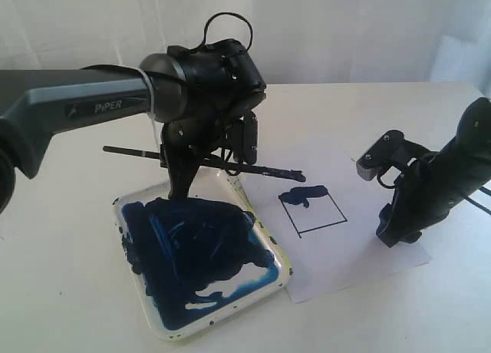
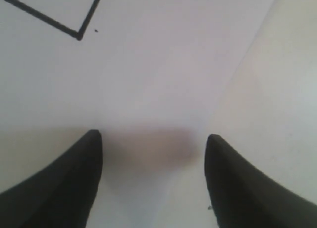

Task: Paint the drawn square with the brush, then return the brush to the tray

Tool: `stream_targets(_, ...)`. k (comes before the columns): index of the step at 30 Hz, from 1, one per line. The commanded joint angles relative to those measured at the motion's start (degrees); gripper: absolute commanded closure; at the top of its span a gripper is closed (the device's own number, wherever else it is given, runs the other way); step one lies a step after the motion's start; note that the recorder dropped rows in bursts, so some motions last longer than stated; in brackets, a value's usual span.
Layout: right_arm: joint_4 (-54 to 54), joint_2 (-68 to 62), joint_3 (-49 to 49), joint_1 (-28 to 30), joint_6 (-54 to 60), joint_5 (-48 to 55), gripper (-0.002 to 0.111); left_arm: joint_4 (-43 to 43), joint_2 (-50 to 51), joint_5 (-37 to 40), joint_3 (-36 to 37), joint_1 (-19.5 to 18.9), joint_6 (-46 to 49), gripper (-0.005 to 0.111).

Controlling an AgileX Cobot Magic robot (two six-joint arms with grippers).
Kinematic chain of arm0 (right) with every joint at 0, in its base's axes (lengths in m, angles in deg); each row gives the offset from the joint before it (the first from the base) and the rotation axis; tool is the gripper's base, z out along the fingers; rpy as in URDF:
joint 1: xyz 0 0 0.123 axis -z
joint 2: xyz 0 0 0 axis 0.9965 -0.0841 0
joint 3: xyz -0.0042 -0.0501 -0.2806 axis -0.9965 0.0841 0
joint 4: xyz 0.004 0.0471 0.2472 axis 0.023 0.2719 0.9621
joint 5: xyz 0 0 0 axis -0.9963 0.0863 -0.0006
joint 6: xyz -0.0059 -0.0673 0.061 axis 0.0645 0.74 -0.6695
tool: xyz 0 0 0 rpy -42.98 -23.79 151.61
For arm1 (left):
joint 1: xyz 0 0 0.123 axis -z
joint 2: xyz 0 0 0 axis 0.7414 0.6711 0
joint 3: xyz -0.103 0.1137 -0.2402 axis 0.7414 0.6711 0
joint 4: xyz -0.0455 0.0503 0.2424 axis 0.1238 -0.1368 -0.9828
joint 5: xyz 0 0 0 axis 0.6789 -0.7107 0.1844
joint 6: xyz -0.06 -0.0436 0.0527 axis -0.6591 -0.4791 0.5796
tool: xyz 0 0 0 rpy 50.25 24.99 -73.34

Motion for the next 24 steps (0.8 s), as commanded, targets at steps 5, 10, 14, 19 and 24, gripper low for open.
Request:
stream_targets(5, -0.57, -0.58, 0.36, 0.03, -0.23, -0.59, 0.051, 4.90, -0.61, 5.59, -0.49, 0.22, 1.22, 0.107)
stream_targets(10, -0.57, -0.58, 0.36, 0.03, -0.23, -0.59, 0.051, 5.55, -0.50, 5.59, -0.49, 1.36, 2.37, 0.107)
stream_targets(14, -0.57, -0.58, 0.36, 0.03, -0.23, -0.59, 0.051, 4.93, 0.66, 5.59, -0.59, 1.50, 2.76, 0.107)
stream_targets(19, -0.57, -0.58, 0.36, 0.03, -0.23, -0.59, 0.051, 3.67, 2.69, 5.59, -0.59, 1.50, 2.76, 0.107)
stream_targets(24, -0.57, -0.58, 0.36, 0.03, -0.23, -0.59, 0.051, 1.83, 2.69, 2.98, -0.59, 1.50, 2.64, 0.107)
